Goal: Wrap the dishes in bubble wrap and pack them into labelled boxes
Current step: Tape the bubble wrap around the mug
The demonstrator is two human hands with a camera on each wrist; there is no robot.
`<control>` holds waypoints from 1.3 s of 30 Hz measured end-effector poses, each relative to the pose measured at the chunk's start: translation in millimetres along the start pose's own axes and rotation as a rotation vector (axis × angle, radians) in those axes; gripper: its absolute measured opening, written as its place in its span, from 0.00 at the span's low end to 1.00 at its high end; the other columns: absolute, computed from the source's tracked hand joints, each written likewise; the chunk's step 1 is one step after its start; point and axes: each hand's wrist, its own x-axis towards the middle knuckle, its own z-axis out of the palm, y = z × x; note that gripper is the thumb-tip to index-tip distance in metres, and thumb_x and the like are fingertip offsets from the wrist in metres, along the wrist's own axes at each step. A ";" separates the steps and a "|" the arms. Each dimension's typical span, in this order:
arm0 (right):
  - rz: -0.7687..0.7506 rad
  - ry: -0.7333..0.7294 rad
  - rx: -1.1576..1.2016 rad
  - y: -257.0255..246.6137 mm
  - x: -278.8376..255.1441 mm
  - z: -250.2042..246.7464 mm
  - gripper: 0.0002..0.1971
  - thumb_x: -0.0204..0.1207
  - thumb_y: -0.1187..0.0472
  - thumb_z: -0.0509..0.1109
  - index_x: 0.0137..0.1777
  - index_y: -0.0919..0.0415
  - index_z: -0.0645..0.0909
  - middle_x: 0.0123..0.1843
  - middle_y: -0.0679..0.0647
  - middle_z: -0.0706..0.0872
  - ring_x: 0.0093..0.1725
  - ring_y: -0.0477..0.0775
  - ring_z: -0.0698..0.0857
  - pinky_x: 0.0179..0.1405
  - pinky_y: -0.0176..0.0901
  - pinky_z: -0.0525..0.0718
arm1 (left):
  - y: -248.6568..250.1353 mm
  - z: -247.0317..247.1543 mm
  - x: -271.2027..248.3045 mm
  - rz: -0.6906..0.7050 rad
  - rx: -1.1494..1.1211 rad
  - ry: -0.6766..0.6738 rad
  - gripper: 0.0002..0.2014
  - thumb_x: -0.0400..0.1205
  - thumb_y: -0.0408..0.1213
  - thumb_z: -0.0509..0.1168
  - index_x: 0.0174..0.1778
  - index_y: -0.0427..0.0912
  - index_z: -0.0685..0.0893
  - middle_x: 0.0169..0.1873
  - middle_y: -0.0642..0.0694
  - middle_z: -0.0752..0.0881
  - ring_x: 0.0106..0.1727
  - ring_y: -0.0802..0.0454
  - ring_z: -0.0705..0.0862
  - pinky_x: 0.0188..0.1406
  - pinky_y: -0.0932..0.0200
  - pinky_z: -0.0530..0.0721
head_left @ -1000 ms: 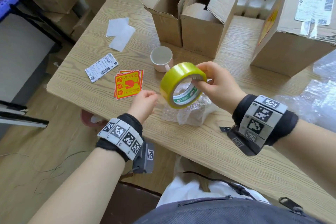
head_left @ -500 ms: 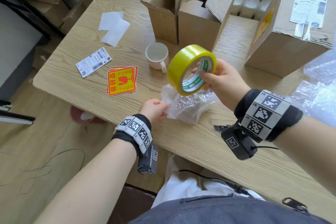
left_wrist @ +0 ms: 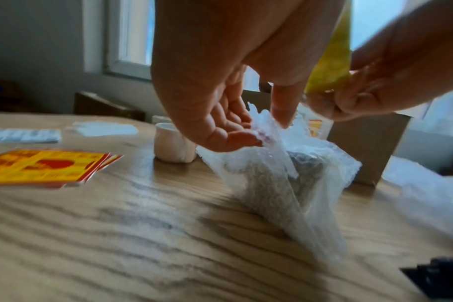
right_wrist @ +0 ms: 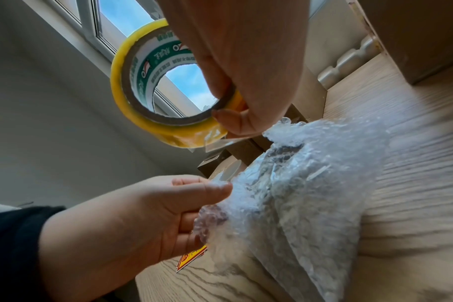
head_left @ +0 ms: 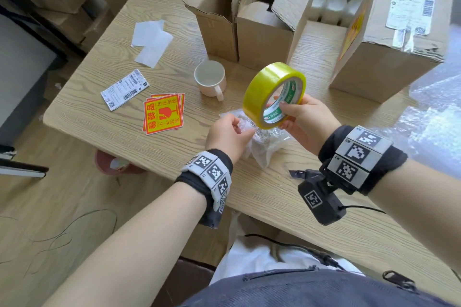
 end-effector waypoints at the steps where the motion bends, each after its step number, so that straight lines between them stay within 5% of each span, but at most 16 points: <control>1: 0.001 -0.005 0.010 -0.3 -0.5 -0.5 0.09 0.81 0.75 0.58 0.57 0.67 0.76 0.45 0.61 0.84 0.39 0.54 0.83 0.33 0.41 0.76 | 3.8 0.0 -1.8 0.061 0.058 0.030 0.10 0.76 0.45 0.70 0.41 0.46 0.76 0.33 0.54 0.77 0.39 0.51 0.78 0.42 0.56 0.78; 6: -0.007 -0.023 0.039 0.8 0.4 -0.9 0.09 0.81 0.75 0.58 0.54 0.67 0.77 0.48 0.63 0.83 0.45 0.60 0.81 0.38 0.44 0.75 | 9.6 6.7 -5.7 0.249 0.201 0.056 0.12 0.77 0.48 0.66 0.42 0.42 0.80 0.40 0.45 0.80 0.42 0.45 0.80 0.38 0.54 0.79; 10: 0.014 -0.036 0.036 4.5 2.5 4.1 0.11 0.82 0.74 0.58 0.62 0.70 0.75 0.54 0.67 0.82 0.49 0.62 0.80 0.40 0.45 0.76 | 2.2 11.0 -16.4 0.336 0.285 -0.013 0.18 0.80 0.46 0.65 0.61 0.40 0.78 0.57 0.44 0.77 0.59 0.45 0.76 0.53 0.53 0.78; 14: 0.002 -0.092 0.054 8.5 3.0 11.2 0.09 0.83 0.72 0.57 0.58 0.64 0.76 0.50 0.61 0.85 0.48 0.60 0.82 0.42 0.47 0.80 | -6.0 13.3 -21.4 0.394 0.560 -0.108 0.22 0.84 0.46 0.59 0.73 0.46 0.69 0.70 0.43 0.70 0.73 0.41 0.64 0.66 0.48 0.70; 19: -0.017 -0.078 0.162 6.7 8.6 20.3 0.16 0.84 0.71 0.57 0.70 0.62 0.68 0.65 0.65 0.79 0.62 0.67 0.82 0.48 0.52 0.87 | -7.3 15.7 -19.9 0.511 0.619 -0.096 0.24 0.80 0.45 0.65 0.71 0.39 0.75 0.67 0.42 0.77 0.70 0.38 0.72 0.64 0.43 0.76; 25: -0.110 -0.062 -0.082 9.1 13.8 36.2 0.11 0.82 0.73 0.57 0.60 0.59 0.69 0.51 0.62 0.81 0.46 0.58 0.85 0.40 0.45 0.87 | -8.5 14.9 -15.3 0.412 0.647 -0.220 0.27 0.86 0.49 0.54 0.81 0.47 0.61 0.80 0.42 0.60 0.77 0.40 0.60 0.71 0.49 0.66; 29: -0.094 -0.029 -0.211 13.4 16.6 43.0 0.08 0.82 0.66 0.58 0.52 0.50 0.71 0.57 0.65 0.82 0.55 0.64 0.86 0.45 0.55 0.88 | -13.8 14.3 -17.5 0.425 0.636 -0.261 0.29 0.86 0.48 0.54 0.82 0.43 0.57 0.80 0.41 0.59 0.79 0.41 0.58 0.72 0.48 0.66; 31: -0.094 -0.001 -0.298 17.1 17.3 44.3 0.07 0.79 0.59 0.60 0.47 0.43 0.72 0.53 0.58 0.83 0.54 0.62 0.86 0.51 0.62 0.86 | -19.6 16.5 -19.0 0.464 0.570 -0.265 0.31 0.85 0.46 0.59 0.82 0.39 0.59 0.79 0.39 0.63 0.78 0.39 0.61 0.71 0.47 0.69; 36: -0.051 0.046 -0.290 24.0 17.1 47.9 0.02 0.82 0.56 0.60 0.52 0.52 0.71 0.48 0.55 0.80 0.52 0.60 0.87 0.49 0.58 0.89 | -30.4 18.0 -20.0 0.577 0.498 -0.215 0.29 0.72 0.39 0.75 0.66 0.29 0.78 0.57 0.33 0.83 0.58 0.35 0.83 0.52 0.48 0.84; 39: -0.059 0.095 -0.347 24.4 18.3 51.3 0.02 0.78 0.50 0.61 0.47 0.45 0.71 0.44 0.53 0.80 0.53 0.62 0.85 0.54 0.63 0.85 | -31.1 15.9 -17.0 0.625 0.512 -0.246 0.26 0.75 0.45 0.63 0.63 0.31 0.80 0.54 0.35 0.84 0.54 0.37 0.85 0.50 0.49 0.85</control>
